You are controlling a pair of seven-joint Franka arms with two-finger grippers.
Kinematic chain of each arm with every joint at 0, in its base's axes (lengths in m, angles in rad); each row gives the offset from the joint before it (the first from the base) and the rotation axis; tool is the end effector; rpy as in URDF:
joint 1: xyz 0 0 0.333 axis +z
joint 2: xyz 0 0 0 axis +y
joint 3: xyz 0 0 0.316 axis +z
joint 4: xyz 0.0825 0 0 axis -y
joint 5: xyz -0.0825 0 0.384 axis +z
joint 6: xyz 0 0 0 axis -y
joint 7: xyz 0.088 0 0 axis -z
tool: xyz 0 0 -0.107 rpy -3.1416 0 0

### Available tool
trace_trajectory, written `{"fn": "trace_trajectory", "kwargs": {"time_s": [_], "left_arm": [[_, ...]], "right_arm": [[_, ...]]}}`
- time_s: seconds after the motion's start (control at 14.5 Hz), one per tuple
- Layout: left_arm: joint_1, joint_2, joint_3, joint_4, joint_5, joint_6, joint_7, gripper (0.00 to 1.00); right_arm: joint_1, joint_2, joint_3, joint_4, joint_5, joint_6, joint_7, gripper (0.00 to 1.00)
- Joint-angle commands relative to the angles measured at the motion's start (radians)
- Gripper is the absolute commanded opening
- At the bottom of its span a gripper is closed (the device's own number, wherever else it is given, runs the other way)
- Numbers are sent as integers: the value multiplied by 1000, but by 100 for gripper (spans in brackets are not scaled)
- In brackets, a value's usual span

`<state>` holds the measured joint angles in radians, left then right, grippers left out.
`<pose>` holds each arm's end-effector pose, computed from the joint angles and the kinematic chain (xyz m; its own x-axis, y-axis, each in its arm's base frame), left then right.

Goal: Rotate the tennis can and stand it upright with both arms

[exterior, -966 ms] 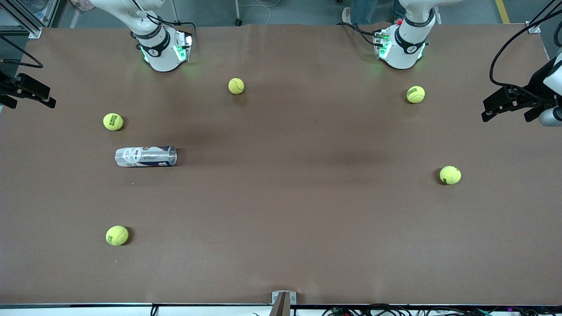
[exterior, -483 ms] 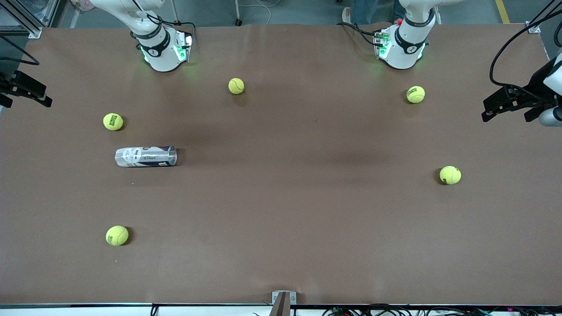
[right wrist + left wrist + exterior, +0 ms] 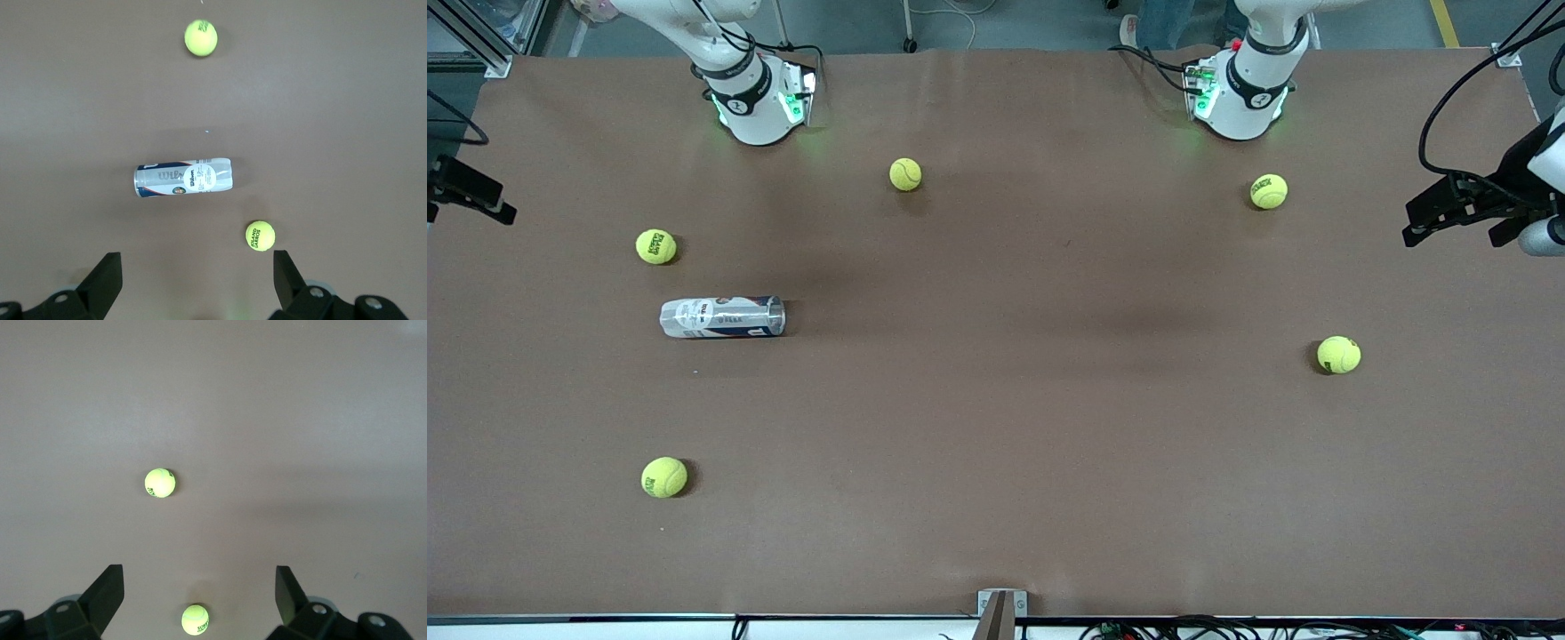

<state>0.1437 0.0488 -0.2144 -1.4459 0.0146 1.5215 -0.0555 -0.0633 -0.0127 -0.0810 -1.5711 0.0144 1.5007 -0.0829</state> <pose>0.5639 -0.0348 0.6521 0.9995 -0.0139 0.0281 -0.0138 -0.9999 -0.0026 0.5377 -0.0768 0.6254 0.9966 -0.0601 -0.0562 -0.0613 -0.9979 -0.0201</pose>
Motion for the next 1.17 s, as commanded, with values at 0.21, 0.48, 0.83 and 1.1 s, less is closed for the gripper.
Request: {"fn": "trace_trajectory", "kwargs": {"time_s": [0.21, 0.48, 0.83, 1.1], "left_arm": [[2, 3, -2, 13, 16, -6, 3, 100], [2, 3, -2, 13, 16, -6, 3, 100], [2, 3, -2, 13, 16, -6, 3, 100], [2, 3, -2, 13, 16, -6, 3, 100]], "right_arm": [[-36, 95, 10, 26, -17, 36, 64, 100], [-73, 128, 10, 14, -14, 36, 548, 100], [-59, 174, 12, 5, -13, 38, 981, 100], [-30, 183, 13, -108, -13, 113, 1260, 100]]}}
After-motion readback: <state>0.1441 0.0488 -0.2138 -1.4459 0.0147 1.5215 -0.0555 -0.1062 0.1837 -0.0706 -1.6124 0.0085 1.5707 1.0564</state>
